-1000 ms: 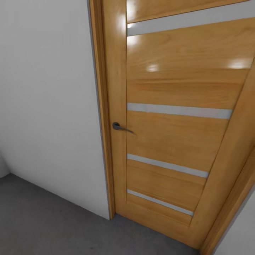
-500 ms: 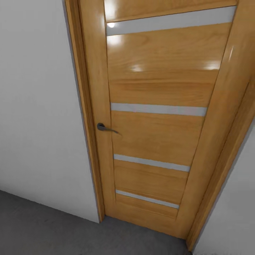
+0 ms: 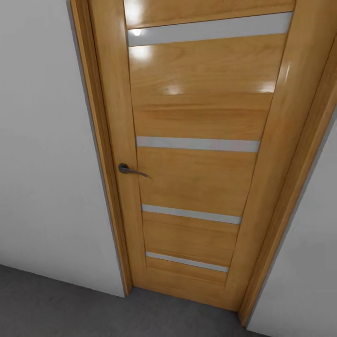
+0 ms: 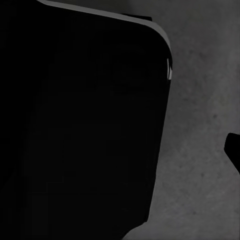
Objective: Move the two storage containers from the living room to the garage. In the garage, place one container on the floor and stack the other container on top of it (either order is fine).
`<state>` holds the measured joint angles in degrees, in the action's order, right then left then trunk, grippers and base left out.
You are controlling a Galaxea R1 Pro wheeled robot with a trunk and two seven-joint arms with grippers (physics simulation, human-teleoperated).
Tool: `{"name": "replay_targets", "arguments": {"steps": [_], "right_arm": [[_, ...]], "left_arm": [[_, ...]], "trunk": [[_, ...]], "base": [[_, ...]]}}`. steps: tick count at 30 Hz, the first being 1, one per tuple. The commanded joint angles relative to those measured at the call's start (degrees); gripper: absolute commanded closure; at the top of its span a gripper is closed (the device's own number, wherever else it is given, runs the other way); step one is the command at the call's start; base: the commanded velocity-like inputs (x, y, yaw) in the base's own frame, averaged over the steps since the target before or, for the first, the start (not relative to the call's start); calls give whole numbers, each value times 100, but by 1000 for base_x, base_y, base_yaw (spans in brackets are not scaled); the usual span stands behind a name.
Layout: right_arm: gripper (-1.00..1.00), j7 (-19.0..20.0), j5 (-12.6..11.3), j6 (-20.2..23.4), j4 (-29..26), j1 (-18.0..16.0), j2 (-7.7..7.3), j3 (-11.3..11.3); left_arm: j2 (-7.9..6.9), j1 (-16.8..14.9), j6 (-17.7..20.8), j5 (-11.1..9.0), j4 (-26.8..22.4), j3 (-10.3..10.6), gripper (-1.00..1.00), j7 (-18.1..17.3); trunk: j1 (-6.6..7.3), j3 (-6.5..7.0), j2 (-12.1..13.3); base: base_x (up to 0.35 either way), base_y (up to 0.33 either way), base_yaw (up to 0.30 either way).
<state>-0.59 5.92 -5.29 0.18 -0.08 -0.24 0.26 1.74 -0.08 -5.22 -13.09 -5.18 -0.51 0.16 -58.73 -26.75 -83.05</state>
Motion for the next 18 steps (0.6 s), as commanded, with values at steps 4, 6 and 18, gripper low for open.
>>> {"name": "replay_targets", "arguments": {"steps": [4,6,18], "right_arm": [[-100,2,58,-12,3,-1,3,-1],[-100,4,58,-7,3,-1,5,1],[-100,-11,62,-42,5,-1,-2,-9]], "left_arm": [[1,-1,-15,-27,0,-2,-100,2],[1,-1,-15,-27,0,-2,-100,2],[1,-1,-15,-27,0,-2,-100,2]], "trunk": [[0,-4,-3],[0,-4,-3],[0,-4,-3]], "base": [[0,0,-4],[0,0,-2],[0,0,-9]]}}
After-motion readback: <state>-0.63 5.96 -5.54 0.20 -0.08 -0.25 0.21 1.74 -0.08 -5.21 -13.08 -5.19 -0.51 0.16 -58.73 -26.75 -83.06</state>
